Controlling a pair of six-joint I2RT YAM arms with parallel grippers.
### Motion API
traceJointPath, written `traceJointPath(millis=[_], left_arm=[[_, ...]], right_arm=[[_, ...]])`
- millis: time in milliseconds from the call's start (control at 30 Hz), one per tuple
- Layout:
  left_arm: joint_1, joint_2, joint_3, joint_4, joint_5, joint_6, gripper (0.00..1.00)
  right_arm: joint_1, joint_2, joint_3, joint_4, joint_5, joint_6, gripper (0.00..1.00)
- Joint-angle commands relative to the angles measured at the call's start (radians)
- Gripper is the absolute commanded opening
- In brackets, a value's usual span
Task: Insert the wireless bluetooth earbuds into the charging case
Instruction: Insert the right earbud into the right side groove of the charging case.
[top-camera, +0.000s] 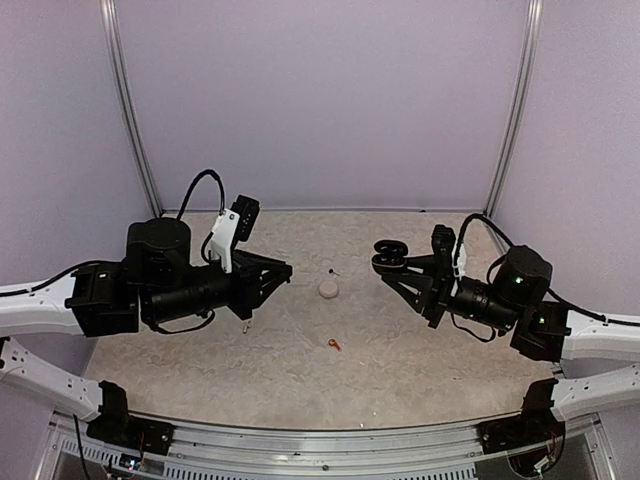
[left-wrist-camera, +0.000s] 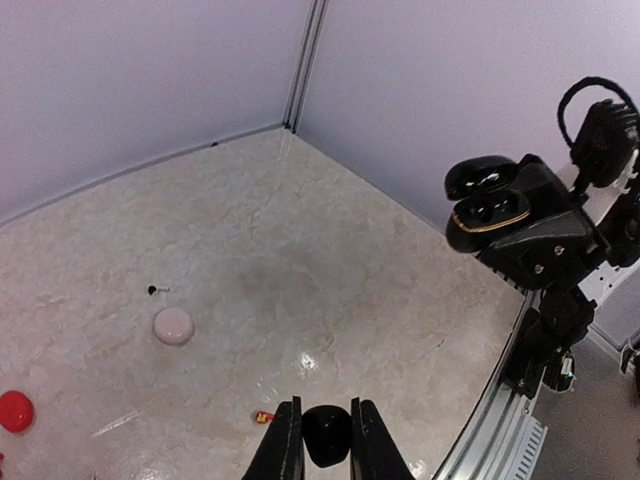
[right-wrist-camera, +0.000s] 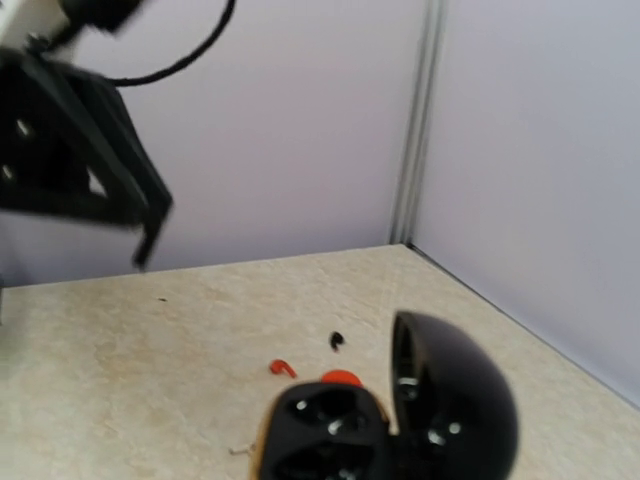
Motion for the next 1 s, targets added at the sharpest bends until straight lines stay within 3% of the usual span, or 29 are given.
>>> traceJointPath(millis=[0,233,500,967], left_arm=[[-0.051,-0.102,-0.091,0.338,-0.034,0.166,0.12],[-0.087,-0.127,-0.158,0.579,0.048,0.286,0.12],[-0.16,0.013,-0.086,0.634,0.118,0.393,0.1],[-0.18,0.161,-0.021,0.669,0.147,0.416,0.08]], right_arm=[[-0.01,0.044,0.06,0.063,-0.098,0.009,0.0],[-0.001,0.134,0.108,0.108,-0.254,0.087,0.0],[0.044,0.184,0.127,0.133,-0.321,0.085,0.0],[0.095,0.218,0.154,0.131,-0.331,0.062,0.0]])
